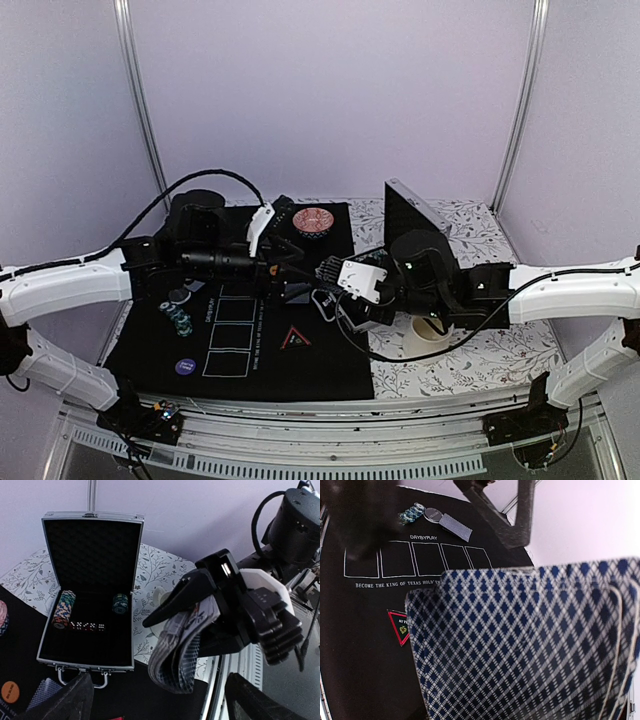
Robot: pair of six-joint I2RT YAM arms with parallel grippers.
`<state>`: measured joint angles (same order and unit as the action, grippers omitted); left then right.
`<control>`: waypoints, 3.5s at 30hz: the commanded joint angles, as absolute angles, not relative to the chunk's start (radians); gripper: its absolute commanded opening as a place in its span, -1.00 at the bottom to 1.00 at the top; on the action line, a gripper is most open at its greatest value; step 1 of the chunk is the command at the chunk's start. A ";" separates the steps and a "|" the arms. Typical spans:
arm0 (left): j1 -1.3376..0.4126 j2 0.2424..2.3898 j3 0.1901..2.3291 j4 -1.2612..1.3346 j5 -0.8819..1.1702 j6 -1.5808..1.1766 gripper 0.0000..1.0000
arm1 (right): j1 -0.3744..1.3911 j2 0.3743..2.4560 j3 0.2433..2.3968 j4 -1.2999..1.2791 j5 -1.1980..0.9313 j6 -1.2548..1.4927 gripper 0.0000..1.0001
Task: Distribute texas hold em gaming equipment
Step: Pick up the poker card from the face-down deck piles.
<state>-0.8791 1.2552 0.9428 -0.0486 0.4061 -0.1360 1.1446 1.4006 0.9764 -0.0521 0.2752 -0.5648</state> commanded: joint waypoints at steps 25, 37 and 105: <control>-0.928 1.405 1.076 -0.055 0.221 -0.094 0.17 | 1.166 1.417 1.011 -0.009 0.276 -0.560 -0.13; -0.925 1.342 1.046 -0.105 0.196 -0.071 -0.20 | 1.167 1.410 1.003 -0.008 0.288 -0.564 -0.12; -0.844 1.195 0.968 -0.101 0.482 -0.170 -1.00 | 1.130 1.387 0.950 0.005 0.291 -0.561 -0.13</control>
